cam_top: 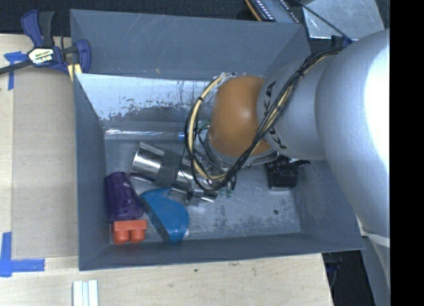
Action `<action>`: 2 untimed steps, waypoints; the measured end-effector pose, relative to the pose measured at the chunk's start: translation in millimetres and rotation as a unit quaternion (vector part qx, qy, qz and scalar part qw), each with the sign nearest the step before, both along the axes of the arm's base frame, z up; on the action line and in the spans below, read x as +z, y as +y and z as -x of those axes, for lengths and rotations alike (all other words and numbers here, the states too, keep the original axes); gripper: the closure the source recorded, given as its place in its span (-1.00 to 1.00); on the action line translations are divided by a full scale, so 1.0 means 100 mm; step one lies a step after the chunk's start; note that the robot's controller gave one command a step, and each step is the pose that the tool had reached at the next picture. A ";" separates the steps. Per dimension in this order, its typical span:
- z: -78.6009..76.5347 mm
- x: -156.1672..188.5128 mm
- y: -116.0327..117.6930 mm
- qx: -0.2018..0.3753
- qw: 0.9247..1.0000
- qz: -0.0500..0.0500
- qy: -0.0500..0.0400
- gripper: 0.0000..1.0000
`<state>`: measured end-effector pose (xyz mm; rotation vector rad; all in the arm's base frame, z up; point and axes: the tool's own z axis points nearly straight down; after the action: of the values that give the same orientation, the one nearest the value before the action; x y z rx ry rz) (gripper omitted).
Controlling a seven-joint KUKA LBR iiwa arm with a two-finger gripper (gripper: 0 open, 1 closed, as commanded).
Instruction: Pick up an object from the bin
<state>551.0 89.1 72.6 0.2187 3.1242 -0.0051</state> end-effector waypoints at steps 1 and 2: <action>0.00 0.00 0.00 0.000 1.000 0.000 0.000 1.00; 0.00 0.00 0.00 0.000 1.000 0.000 0.000 1.00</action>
Offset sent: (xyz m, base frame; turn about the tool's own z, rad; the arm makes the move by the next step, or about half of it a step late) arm 0.0001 0.0000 0.0106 0.0000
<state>550.9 89.1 72.9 0.2189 3.1241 -0.0051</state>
